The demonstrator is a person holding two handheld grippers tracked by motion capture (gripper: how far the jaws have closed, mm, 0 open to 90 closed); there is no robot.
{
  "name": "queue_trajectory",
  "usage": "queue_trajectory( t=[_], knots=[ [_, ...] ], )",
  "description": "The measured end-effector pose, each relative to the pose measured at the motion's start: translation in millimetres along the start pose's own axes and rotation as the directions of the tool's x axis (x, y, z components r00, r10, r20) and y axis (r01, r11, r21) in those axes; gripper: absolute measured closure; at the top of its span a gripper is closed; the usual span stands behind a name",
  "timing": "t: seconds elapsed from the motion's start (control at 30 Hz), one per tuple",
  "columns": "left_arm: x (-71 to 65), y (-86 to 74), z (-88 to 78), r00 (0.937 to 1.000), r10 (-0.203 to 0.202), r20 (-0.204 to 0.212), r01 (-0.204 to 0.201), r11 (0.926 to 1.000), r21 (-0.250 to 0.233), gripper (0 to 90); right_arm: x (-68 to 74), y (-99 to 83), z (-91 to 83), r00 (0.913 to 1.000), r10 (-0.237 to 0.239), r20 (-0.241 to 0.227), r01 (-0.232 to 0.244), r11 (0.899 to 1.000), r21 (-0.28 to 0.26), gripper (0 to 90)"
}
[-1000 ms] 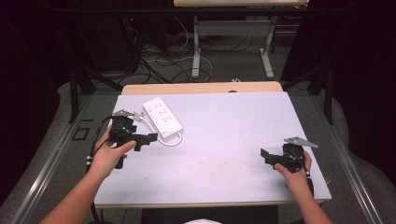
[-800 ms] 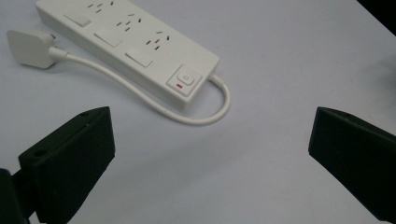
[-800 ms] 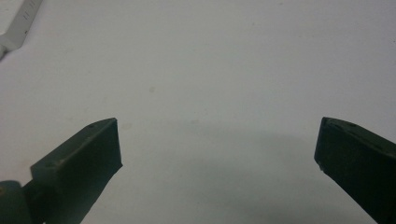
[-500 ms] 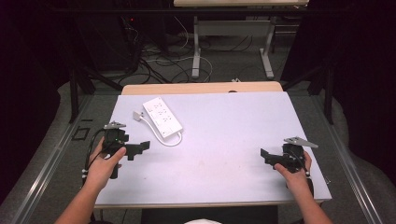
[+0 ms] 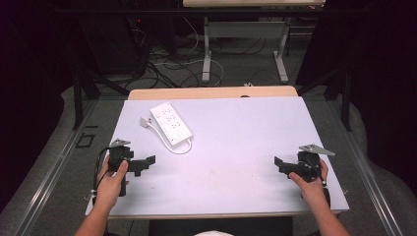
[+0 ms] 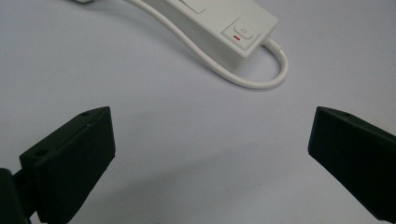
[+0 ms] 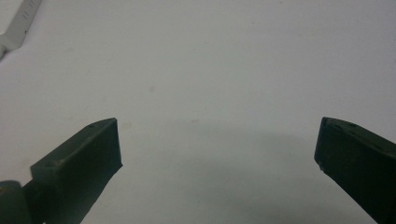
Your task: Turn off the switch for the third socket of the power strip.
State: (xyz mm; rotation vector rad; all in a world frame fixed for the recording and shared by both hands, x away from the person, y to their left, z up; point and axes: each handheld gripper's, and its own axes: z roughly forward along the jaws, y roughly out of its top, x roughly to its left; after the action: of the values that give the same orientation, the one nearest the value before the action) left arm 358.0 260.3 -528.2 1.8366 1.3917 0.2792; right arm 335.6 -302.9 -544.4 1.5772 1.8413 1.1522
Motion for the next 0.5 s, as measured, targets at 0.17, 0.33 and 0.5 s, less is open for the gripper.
queue_trajectory(
  t=[0.17,0.33,0.5],
  knots=[
    [5.8,-6.1,5.8,0.9999,-0.004,-0.013,0.004,1.0000,0.001,1.1,-0.5,0.1,0.5,1.0000,-0.009,-0.002,0.009,1.000,-0.001,0.0],
    [11.3,-11.4,8.0,0.9994,-0.007,-0.035,0.007,0.9999,-0.010,1.1,-1.1,0.0,0.7,1.0000,-0.009,-0.003,0.009,1.000,0.002,0.0],
    [19.1,-15.0,9.1,0.9988,-0.029,-0.041,0.028,0.9994,-0.020,1.1,-0.2,-0.2,1.2,1.0000,-0.005,-0.004,0.005,1.000,0.005,0.0]
  ],
)
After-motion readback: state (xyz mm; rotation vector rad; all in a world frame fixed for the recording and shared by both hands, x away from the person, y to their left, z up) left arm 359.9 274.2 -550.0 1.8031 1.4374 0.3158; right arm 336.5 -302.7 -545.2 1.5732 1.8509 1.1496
